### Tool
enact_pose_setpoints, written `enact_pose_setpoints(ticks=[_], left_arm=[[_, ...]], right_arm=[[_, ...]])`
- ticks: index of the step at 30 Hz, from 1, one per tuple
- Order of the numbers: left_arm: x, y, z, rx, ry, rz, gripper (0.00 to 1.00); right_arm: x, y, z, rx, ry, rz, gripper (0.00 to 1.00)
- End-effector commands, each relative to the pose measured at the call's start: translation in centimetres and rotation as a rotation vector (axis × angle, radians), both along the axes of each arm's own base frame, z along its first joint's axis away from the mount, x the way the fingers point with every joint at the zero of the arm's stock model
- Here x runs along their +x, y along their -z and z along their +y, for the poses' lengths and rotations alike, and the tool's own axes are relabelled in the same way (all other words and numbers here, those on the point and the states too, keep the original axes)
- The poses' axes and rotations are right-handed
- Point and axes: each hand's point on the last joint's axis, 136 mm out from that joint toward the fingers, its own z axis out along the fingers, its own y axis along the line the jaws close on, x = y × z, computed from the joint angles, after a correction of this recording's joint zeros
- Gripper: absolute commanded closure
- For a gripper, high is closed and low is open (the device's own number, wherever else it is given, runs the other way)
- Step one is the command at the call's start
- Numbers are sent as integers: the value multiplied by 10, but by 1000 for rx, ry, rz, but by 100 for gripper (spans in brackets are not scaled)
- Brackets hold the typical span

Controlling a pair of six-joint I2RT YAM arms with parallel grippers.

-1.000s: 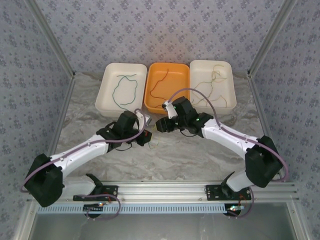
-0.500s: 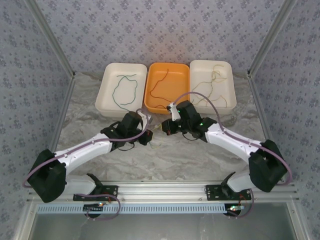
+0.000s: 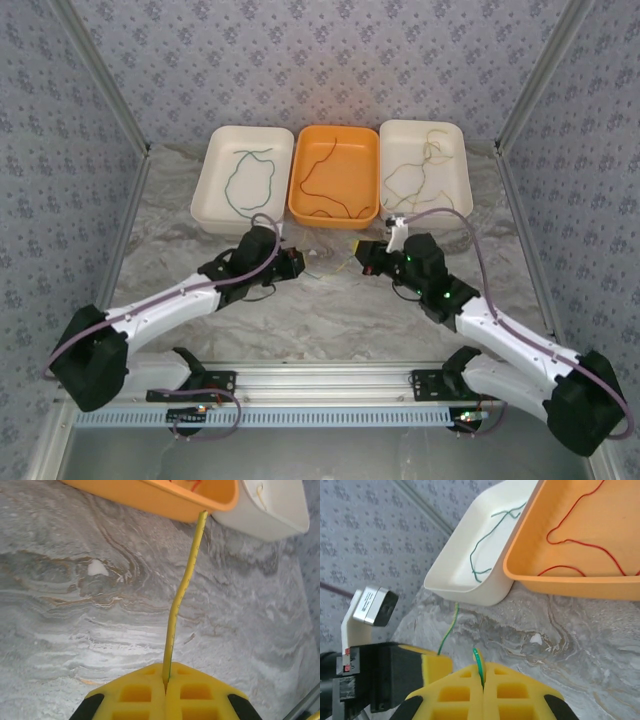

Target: Untangle the cables

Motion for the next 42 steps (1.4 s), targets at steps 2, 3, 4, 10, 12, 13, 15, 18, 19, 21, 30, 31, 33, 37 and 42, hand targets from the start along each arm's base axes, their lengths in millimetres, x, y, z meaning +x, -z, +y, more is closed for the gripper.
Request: enact_pose_setpoints(ticks=[2,3,4,10,12,13,15,18,19,21,30,31,33,37,42], left_arm=[[4,-2,28,-189,-286,56,100],[3,0,27,-237,-311,76,100],[1,1,26,-269,-326,92,100],[-11,-2,9,-377,-350,165,100],[-13,-1,5,-409,-358,202,100],[-13,-2,4,-430,-357,211,90],[-12,-11,4,-480,-349,215,53],[-14,-39,24,-470,-354,166,30],[-17,-54,35,-460,-362,127,27],[-25,-84,58,-427,-373,52,24],[-34,-176,33,-543,-204,-12,22],[-34,-180,28,-546,-196,-15,22],[-32,-187,22,-536,-200,-39,22],[-24,-192,-1,-554,-171,-37,27],[-12,-186,-25,-596,-162,1,28]], right_arm=[[6,-30,-35,227,203,-143,100],[4,-38,-41,267,228,-184,100],[3,-43,-44,285,238,-215,100],[2,-92,-35,312,196,-347,100],[5,-107,-28,301,174,-377,100],[6,-111,-24,287,159,-385,100],[8,-120,-14,226,117,-406,100],[8,-124,-2,83,51,-429,100],[8,-122,1,26,27,-435,100],[5,-121,6,-71,-22,-458,100],[1,-101,31,-330,-119,-523,100],[1,-100,35,-343,-123,-529,100],[1,-100,40,-350,-126,-540,100],[-1,-92,57,-374,-165,-550,100],[-7,-85,78,-385,-196,-566,100]])
